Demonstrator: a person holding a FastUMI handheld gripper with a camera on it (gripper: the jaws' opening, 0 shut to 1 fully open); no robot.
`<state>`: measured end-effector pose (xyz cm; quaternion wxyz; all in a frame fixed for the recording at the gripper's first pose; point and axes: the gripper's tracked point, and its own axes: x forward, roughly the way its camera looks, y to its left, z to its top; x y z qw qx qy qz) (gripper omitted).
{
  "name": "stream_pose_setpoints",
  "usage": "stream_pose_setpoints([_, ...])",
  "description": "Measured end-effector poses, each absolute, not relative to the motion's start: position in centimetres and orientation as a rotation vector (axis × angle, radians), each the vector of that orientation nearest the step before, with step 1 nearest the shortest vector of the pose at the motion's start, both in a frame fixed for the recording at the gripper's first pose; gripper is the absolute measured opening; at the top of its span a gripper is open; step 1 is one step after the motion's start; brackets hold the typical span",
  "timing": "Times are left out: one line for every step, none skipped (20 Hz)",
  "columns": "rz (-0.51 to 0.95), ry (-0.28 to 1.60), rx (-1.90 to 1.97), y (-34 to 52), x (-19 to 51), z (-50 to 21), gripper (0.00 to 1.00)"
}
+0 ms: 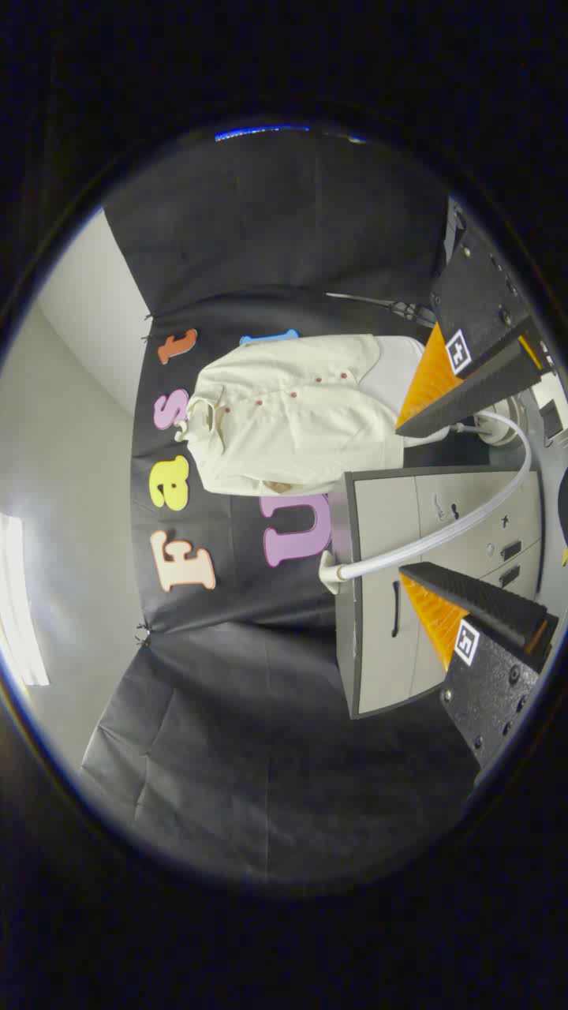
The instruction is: Iron the clothes twice with a garment steamer, once on the left side and once on the right side.
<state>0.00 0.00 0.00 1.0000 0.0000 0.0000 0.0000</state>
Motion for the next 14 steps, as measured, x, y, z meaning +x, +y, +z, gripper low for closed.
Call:
stream_pose_setpoints([0.001,-0.001,0.003,-0.06,0.03,0.04,0.97])
stream_pose_setpoints([0.001,-0.001,0.007,-0.21,-0.05,-0.03,0.97])
stream_pose_setpoints([0.0,-0.003,0.01,-0.29,-0.09,0.08,0.97])
stream_pose_setpoints([-0.004,-0.004,0.011,-0.6,-0.04,0.12,0.97])
stream_pose_setpoints([-0.01,-0.005,0.013,-0.81,-0.05,0.2,0.96])
stream_pose_setpoints([-0.014,-0.006,0.017,-0.98,-0.08,0.17,0.97])
stream_pose_setpoints([-0.016,-0.009,0.022,-1.03,-0.02,0.25,0.97])
stream_pose_setpoints([-0.015,-0.012,0.027,-0.98,-0.01,0.38,0.97])
stream_pose_setpoints([-0.013,-0.014,0.031,-0.93,0.01,0.41,0.97])
stream_pose_setpoints([-0.011,-0.012,0.03,-0.88,0.01,0.27,0.97])
stream_pose_setpoints([-0.01,-0.009,0.028,-0.88,0.07,0.2,0.96])
stream_pose_setpoints([-0.009,-0.008,0.026,-0.84,0.17,0.14,0.96])
stream_pose_setpoints([-0.009,-0.011,0.026,-0.79,0.25,0.26,0.97])
stream_pose_setpoints([-0.007,-0.014,0.028,-0.76,0.28,0.31,0.97])
